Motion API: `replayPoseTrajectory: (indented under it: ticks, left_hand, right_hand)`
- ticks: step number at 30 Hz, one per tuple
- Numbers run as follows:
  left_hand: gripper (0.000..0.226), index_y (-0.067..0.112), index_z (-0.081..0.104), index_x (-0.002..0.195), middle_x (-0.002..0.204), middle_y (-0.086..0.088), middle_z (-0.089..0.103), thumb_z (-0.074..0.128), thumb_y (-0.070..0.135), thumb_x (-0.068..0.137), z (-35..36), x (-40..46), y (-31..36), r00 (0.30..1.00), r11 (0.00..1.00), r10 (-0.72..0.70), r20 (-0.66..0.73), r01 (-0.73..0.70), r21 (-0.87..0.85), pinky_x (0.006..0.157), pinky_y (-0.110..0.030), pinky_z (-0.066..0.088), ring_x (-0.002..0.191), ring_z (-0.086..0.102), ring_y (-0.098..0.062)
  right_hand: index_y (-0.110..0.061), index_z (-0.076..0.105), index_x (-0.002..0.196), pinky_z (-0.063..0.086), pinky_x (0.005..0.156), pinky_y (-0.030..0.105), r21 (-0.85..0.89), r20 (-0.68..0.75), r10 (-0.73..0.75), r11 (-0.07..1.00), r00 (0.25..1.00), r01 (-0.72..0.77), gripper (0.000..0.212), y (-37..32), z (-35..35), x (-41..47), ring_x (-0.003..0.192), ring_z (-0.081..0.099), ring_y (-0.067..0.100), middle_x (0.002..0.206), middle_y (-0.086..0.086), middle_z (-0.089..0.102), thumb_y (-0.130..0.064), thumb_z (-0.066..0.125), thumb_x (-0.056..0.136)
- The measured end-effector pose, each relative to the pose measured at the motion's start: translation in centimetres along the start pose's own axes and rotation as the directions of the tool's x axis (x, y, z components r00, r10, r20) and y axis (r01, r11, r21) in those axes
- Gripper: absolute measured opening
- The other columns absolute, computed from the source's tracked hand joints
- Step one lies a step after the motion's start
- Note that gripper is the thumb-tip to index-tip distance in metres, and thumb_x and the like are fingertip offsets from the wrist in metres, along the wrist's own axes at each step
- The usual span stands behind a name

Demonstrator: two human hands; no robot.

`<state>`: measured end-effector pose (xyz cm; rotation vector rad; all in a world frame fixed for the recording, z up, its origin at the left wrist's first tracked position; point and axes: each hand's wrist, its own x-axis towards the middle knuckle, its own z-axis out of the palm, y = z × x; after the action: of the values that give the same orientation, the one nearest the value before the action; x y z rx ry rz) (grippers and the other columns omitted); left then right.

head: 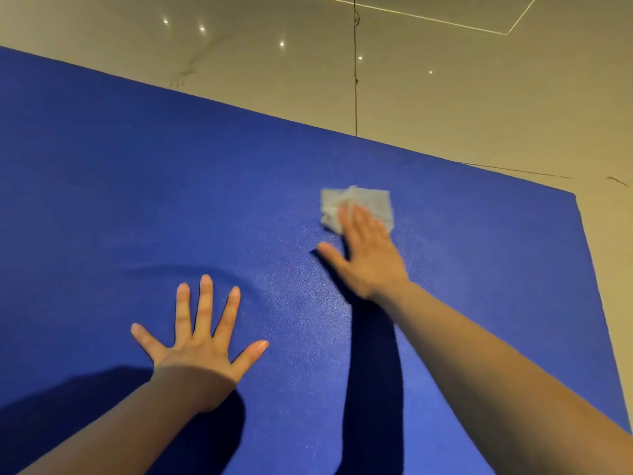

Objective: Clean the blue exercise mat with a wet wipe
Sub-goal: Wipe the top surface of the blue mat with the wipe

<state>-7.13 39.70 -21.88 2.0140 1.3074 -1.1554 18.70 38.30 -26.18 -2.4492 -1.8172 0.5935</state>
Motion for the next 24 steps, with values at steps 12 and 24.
replayPoseTrajectory:
  ticks: [12,24]
  left_hand:
    - [0.101,0.034,-0.059,0.112,0.116,-0.004,-0.071,-0.053,0.074,0.020,-0.1,0.3,0.0,0.993,0.998,-0.012,0.116,0.005,0.065,0.059,-0.067,-0.035,0.108,-0.062,-0.029]
    - [0.106,0.037,-0.054,0.119,0.123,0.000,-0.068,-0.052,0.076,0.021,2.0,1.6,-0.3,0.990,0.998,0.062,-0.123,-0.059,0.032,0.060,-0.063,-0.040,0.110,-0.064,-0.026]
  right_hand:
    - [-0.010,-0.010,0.154,-0.014,0.119,0.045,0.044,-0.035,0.271,0.962,0.962,-0.270,0.089,-3.8,0.0,3.9,0.149,-0.017,0.024,0.163,0.009,-0.015,-0.069,0.019,0.094]
    - [-0.017,0.000,0.157,-0.006,0.121,0.038,-0.006,-0.066,0.297,0.955,0.953,-0.298,0.081,6.2,-3.3,5.2,0.151,-0.008,0.020,0.164,0.007,-0.007,-0.065,0.022,0.096]
